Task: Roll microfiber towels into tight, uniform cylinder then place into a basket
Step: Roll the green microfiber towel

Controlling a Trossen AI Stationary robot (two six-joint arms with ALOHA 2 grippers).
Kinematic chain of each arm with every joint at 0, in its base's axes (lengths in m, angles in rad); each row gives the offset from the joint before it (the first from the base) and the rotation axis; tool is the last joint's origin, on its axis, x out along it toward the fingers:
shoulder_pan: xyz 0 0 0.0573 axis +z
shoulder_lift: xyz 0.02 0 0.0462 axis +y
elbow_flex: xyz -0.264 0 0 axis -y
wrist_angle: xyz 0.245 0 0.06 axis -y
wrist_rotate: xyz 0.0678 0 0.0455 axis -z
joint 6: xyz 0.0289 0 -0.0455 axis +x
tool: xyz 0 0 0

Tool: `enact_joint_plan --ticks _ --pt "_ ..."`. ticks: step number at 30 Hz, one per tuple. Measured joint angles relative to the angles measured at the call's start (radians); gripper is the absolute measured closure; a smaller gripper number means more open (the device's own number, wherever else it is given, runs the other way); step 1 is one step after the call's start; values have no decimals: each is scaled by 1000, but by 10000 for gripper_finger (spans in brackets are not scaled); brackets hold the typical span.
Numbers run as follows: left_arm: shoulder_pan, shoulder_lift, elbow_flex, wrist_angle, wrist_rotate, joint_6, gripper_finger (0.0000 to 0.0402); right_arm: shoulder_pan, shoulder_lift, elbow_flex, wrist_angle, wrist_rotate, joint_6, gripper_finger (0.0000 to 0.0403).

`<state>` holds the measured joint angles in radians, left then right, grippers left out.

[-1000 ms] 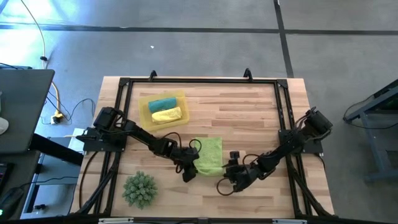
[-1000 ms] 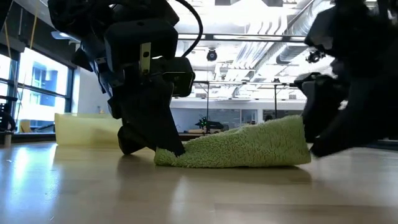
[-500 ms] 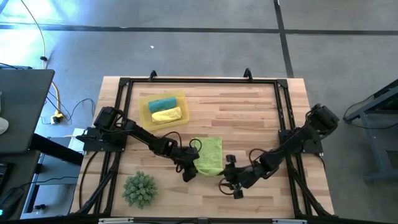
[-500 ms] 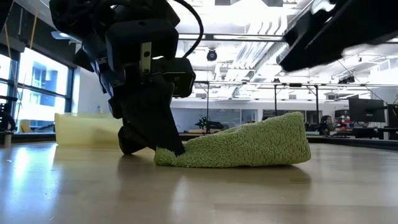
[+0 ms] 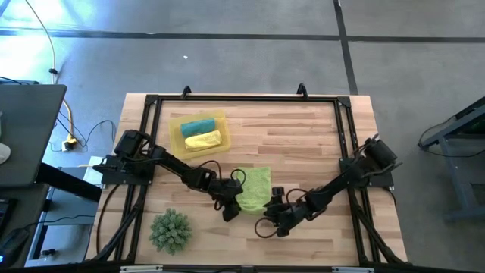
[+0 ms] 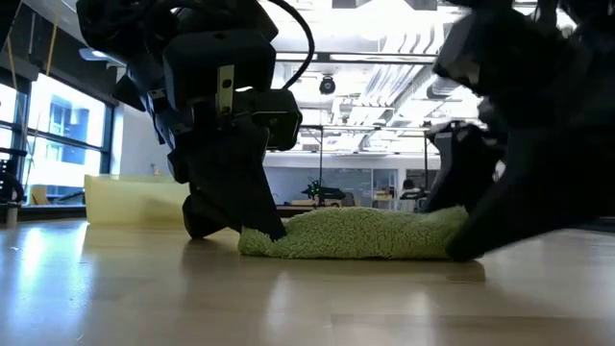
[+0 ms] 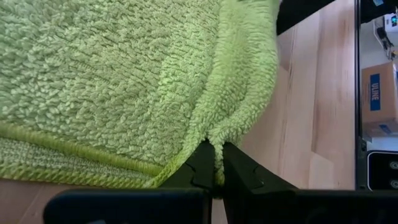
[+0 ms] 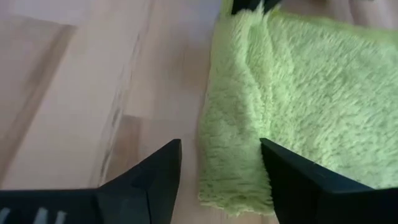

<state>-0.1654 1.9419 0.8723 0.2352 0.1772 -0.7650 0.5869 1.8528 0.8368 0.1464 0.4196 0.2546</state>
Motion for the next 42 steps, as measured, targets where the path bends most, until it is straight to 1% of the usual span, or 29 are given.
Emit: enact_joint_plan --ticks 3,6,9,11,13,19,20,21,23,27,30,33,37,42 --pt "0 0 0 1 3 -7 396 0 22 1 2 -1 16 199" --pt "0 0 1 1 29 -28 396 2 39 2 7 14 50 199" --pt "-4 0 1 2 42 -37 396 2 41 3 1 14 84 213" --pt "-4 0 1 2 57 -42 396 2 42 4 -7 17 104 234" --pt "-4 0 1 3 59 -56 396 3 43 5 -19 18 125 264" --pt "-4 0 2 6 62 -102 396 2 44 4 -46 30 185 373" --pt "-4 0 2 7 62 -115 396 2 44 3 -48 26 189 386" --pt "-4 0 2 8 62 -131 394 2 44 3 -49 21 192 392" --pt "-9 -1 2 15 62 -164 387 1 44 3 -49 12 207 392" --pt "-23 0 0 64 62 -246 363 -1 43 2 -49 -20 243 396" --pt "-29 -15 0 64 71 -252 339 -2 43 1 -46 -55 269 398" --pt "-28 -42 -3 13 88 -172 316 0 43 2 -35 -105 313 400" --pt "-17 -112 -4 -94 52 81 292 0 42 2 -17 -173 404 401" --pt "-24 -200 -5 -203 -87 328 285 -8 42 1 5 -251 550 401"
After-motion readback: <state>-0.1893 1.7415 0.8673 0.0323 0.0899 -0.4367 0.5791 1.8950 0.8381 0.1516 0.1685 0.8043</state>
